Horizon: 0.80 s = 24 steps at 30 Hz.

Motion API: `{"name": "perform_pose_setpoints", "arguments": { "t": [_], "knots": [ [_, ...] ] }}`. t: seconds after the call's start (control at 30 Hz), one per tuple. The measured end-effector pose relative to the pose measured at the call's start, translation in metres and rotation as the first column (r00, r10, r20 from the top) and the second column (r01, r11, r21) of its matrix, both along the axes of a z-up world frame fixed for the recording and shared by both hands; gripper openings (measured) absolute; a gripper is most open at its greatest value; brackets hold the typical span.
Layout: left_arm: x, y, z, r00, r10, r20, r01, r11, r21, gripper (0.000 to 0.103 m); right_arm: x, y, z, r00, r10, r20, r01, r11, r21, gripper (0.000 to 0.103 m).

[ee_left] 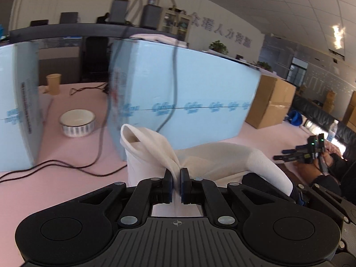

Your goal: Fold clothes

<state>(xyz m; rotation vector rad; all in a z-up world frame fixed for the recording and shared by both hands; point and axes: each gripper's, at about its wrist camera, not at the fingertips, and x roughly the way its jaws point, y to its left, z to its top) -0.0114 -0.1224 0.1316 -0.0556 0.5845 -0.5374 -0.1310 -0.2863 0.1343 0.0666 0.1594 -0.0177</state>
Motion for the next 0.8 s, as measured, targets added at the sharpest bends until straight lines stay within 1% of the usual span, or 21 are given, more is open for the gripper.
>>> {"name": "perform_pose_setpoints", "arguments": {
  "t": [0.1,0.2,0.3,0.4,0.53,0.63,0.7,0.77,0.8],
  "knots": [
    [0.004,0.052,-0.006,0.994,0.1,-0.031,-0.1,0.995,0.013,0.005,0.02,0.047,-0.004,0.991,0.133,-0.026,-0.133,0.991,0.006,0.018],
    [0.005,0.093,-0.018,0.98,0.186,-0.069,-0.184,0.982,0.032,0.005,0.032,0.079,-0.01,0.97,0.235,-0.065,-0.234,0.972,0.021,0.018],
    [0.005,0.121,-0.03,0.966,0.242,-0.096,-0.239,0.97,0.043,0.005,0.036,0.117,-0.013,0.948,0.3,-0.101,-0.3,0.954,0.021,0.018],
    [0.0,0.142,-0.045,0.952,0.281,-0.12,-0.278,0.96,0.042,0.005,0.041,0.145,-0.021,0.925,0.352,-0.142,-0.355,0.935,0.009,0.018],
    [-0.012,0.154,-0.063,0.943,0.306,-0.127,-0.304,0.952,0.039,0.005,0.04,0.163,-0.031,0.907,0.379,-0.185,-0.385,0.923,0.003,0.018],
    [-0.015,0.159,-0.078,0.938,0.307,-0.163,-0.306,0.951,0.035,0.005,0.043,0.164,-0.04,0.884,0.4,-0.24,-0.406,0.913,0.027,0.018],
    [-0.015,0.162,-0.086,0.935,0.299,-0.189,-0.298,0.954,0.036,0.006,0.044,0.166,-0.046,0.875,0.402,-0.27,-0.41,0.912,0.03,0.018],
    [-0.013,0.164,-0.092,0.939,0.272,-0.213,-0.267,0.962,0.051,0.014,0.046,0.168,-0.05,0.87,0.402,-0.286,-0.414,0.91,0.02,0.018],
    [-0.016,0.167,-0.091,0.942,0.269,-0.202,-0.261,0.963,0.064,0.023,0.047,0.168,-0.051,0.87,0.401,-0.286,-0.414,0.91,0.017,0.018]
  ]
}}
